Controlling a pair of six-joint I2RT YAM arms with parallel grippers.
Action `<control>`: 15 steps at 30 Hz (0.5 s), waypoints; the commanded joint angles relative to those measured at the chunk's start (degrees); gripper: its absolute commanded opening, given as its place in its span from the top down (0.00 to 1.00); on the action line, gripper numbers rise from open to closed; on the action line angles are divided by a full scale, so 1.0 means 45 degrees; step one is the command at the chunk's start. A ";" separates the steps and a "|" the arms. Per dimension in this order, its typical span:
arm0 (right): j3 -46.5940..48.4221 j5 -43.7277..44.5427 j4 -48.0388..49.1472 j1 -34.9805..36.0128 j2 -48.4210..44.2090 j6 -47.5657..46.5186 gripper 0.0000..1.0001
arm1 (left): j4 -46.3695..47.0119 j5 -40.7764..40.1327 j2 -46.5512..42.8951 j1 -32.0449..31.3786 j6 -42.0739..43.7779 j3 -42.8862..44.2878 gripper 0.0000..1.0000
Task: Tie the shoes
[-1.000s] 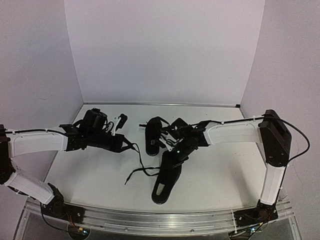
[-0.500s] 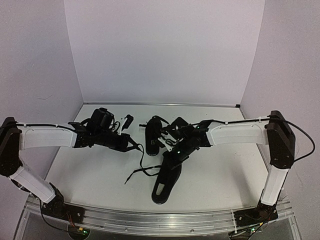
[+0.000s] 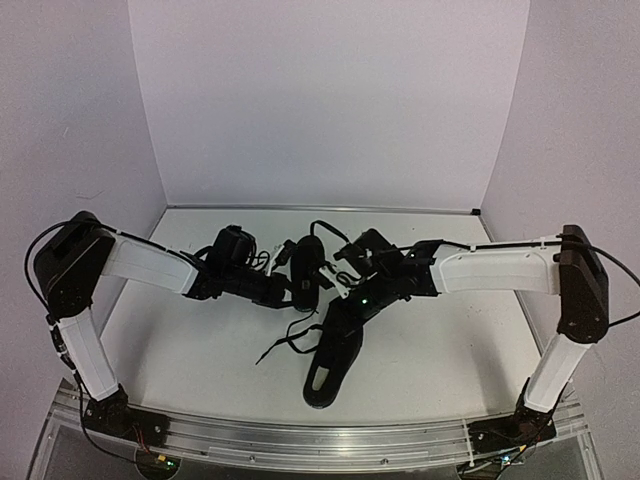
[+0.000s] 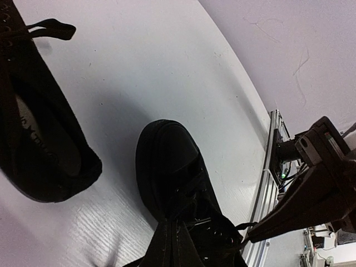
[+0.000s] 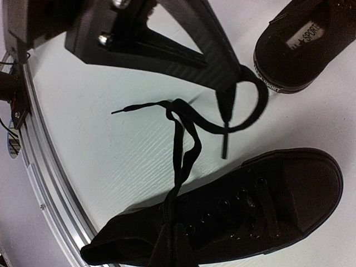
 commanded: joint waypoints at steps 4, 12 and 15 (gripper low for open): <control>-0.0275 -0.0054 0.0658 0.0026 -0.0732 -0.0262 1.00 | 0.1415 0.1563 0.1342 -0.0450 -0.0299 0.1169 1.00; -0.0533 0.0593 0.0722 0.0023 -0.0917 -0.0112 1.00 | 0.1024 0.3323 0.1132 -0.0675 -0.0008 0.0517 1.00; -0.0577 0.0776 0.0723 0.0029 -0.0953 -0.0070 1.00 | 0.0986 0.3984 0.0850 -0.0922 0.0034 0.0124 1.00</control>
